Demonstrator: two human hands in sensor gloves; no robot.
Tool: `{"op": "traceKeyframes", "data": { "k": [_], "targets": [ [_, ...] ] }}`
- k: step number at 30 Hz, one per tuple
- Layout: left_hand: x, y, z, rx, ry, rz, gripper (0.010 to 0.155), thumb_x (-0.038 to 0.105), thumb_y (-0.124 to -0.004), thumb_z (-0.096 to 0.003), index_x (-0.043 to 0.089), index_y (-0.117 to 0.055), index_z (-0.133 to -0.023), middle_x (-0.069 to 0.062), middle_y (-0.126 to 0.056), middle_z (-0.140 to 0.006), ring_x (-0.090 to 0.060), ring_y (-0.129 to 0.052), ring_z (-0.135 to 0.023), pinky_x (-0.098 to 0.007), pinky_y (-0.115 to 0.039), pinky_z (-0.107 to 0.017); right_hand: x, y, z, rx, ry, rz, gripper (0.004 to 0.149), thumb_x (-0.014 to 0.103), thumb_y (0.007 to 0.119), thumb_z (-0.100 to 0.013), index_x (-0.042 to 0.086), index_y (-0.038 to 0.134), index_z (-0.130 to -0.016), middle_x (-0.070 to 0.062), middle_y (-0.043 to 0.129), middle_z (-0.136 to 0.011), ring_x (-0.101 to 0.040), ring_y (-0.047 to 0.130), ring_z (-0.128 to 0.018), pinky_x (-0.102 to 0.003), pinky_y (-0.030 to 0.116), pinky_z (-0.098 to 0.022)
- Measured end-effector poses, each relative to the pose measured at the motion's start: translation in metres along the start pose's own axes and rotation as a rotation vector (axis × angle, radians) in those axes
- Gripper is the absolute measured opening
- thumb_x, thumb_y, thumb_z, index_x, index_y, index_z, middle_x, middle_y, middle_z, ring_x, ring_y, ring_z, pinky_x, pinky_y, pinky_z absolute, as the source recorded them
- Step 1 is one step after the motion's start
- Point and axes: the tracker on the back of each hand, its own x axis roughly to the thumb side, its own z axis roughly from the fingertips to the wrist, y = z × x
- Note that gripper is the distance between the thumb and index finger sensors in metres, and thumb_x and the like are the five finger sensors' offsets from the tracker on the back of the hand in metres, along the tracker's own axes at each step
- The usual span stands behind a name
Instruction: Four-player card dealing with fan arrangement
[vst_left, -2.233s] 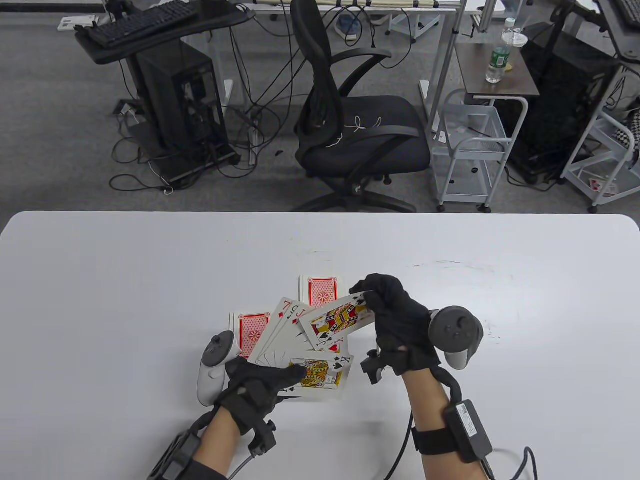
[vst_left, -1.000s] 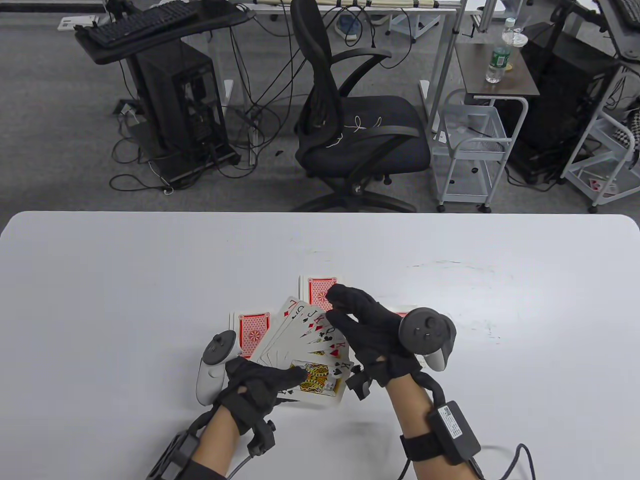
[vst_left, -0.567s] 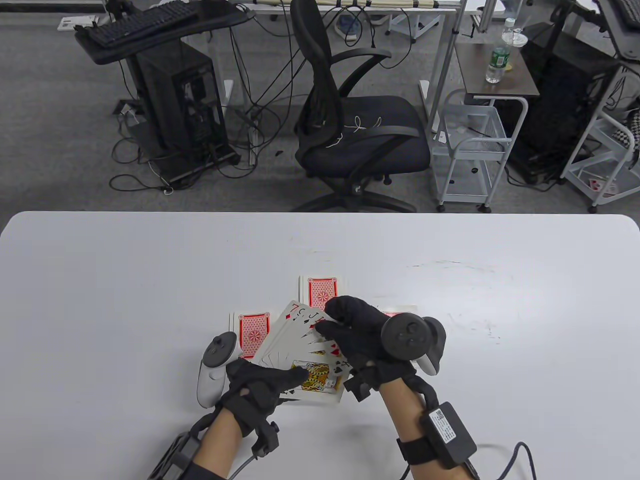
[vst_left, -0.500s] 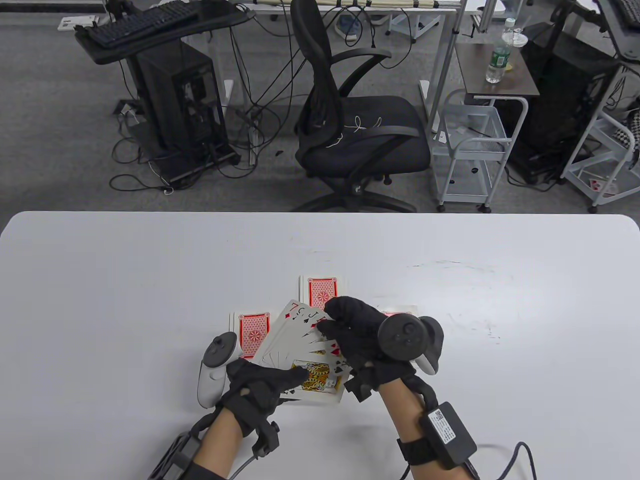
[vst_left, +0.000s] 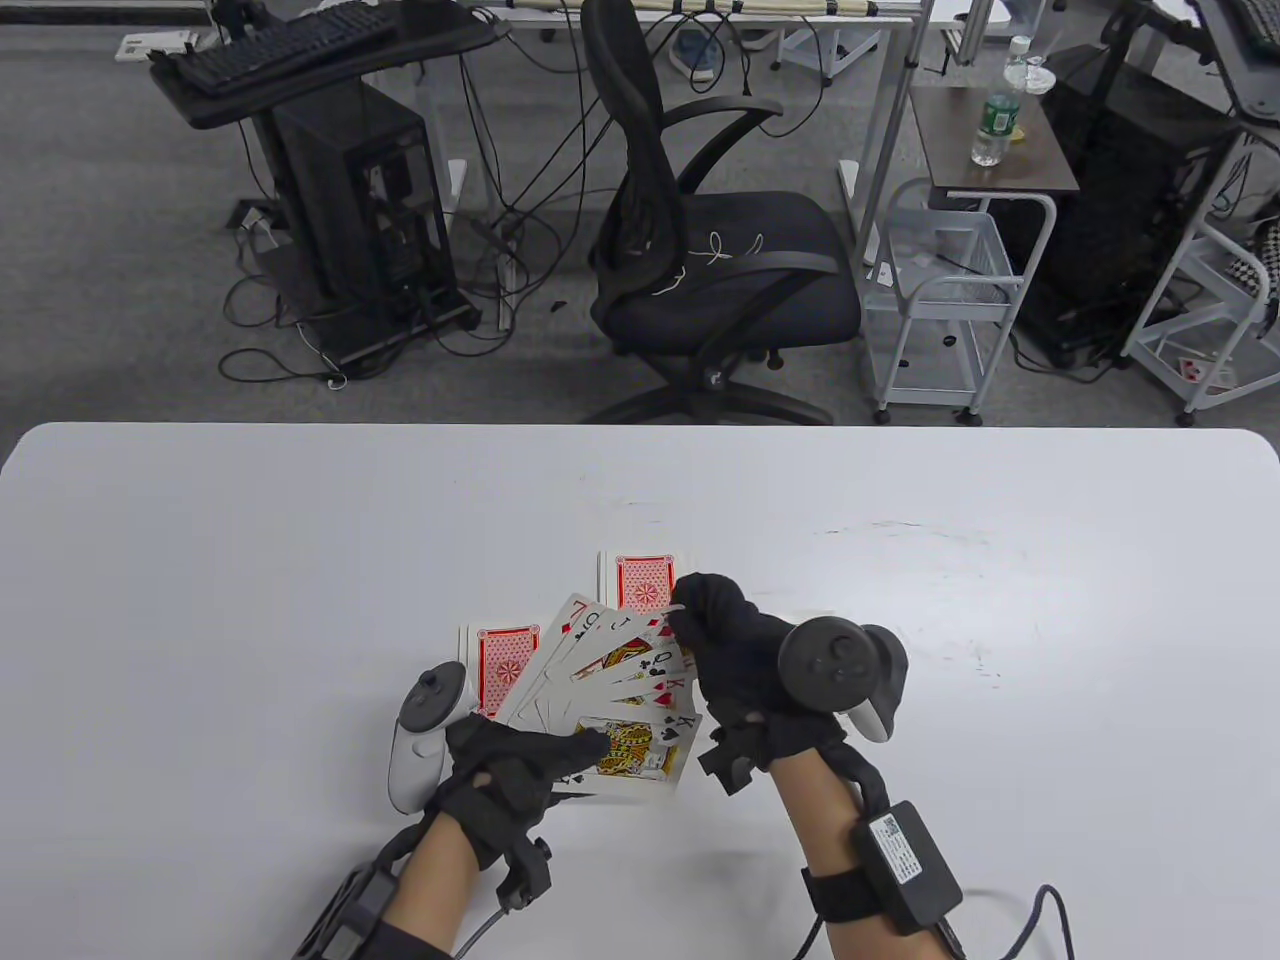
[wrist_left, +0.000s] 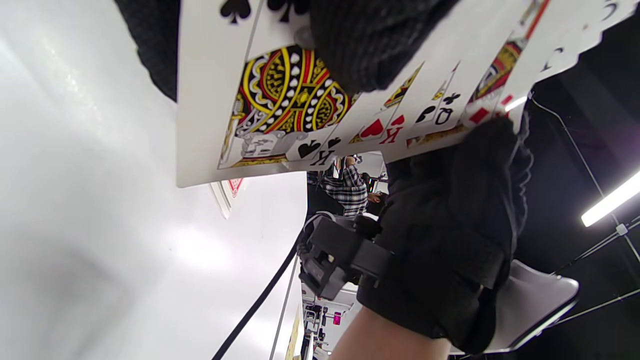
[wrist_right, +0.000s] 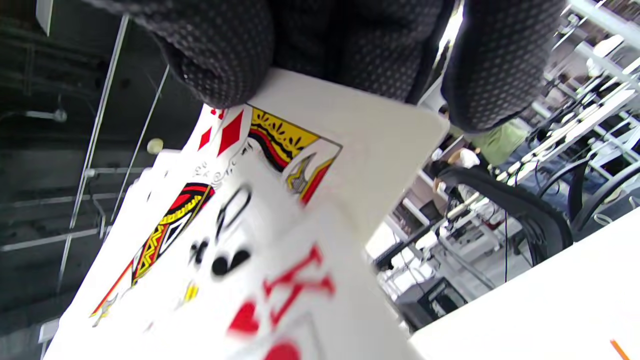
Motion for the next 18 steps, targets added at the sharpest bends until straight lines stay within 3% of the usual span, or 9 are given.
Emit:
{"op": "traceKeyframes", "data": {
  "k": [6, 13, 18],
  "targets": [
    [-0.001, 0.005, 0.001, 0.008, 0.0, 0.03, 0.055, 0.023, -0.082, -0.0519, 0.04, -0.066, -0.101, 0.002, -0.082, -0.101, -0.036, -0.091, -0.087, -0.05, -0.082, -0.059, -0.018, -0.036, 0.003, -0.197, 0.042, -0.17, 0.042, 0.024, 0.074, -0.049, 0.018, 0.065, -0.09, -0.003, 0.085, -0.078, -0.027, 0.103, -0.058, -0.062, 0.072, -0.052],
    [-0.001, 0.013, 0.005, 0.035, -0.021, 0.096, 0.055, 0.023, -0.081, -0.0521, 0.04, -0.065, -0.102, 0.001, -0.081, -0.101, -0.036, -0.091, -0.087, -0.05, -0.082, -0.059, -0.032, -0.056, 0.009, -0.358, 0.038, -0.332, 0.042, 0.023, 0.074, -0.049, 0.019, 0.065, -0.09, -0.002, 0.084, -0.079, -0.025, 0.103, -0.059, -0.061, 0.071, -0.053],
    [-0.001, 0.013, 0.005, 0.034, -0.023, 0.113, 0.055, 0.023, -0.081, -0.0521, 0.04, -0.065, -0.102, 0.001, -0.081, -0.101, -0.036, -0.091, -0.087, -0.05, -0.082, -0.059, -0.031, -0.054, 0.008, -0.315, 0.005, -0.335, 0.042, 0.023, 0.075, -0.048, 0.019, 0.066, -0.089, -0.002, 0.085, -0.078, -0.024, 0.105, -0.056, -0.06, 0.072, -0.054]
  ]
}}
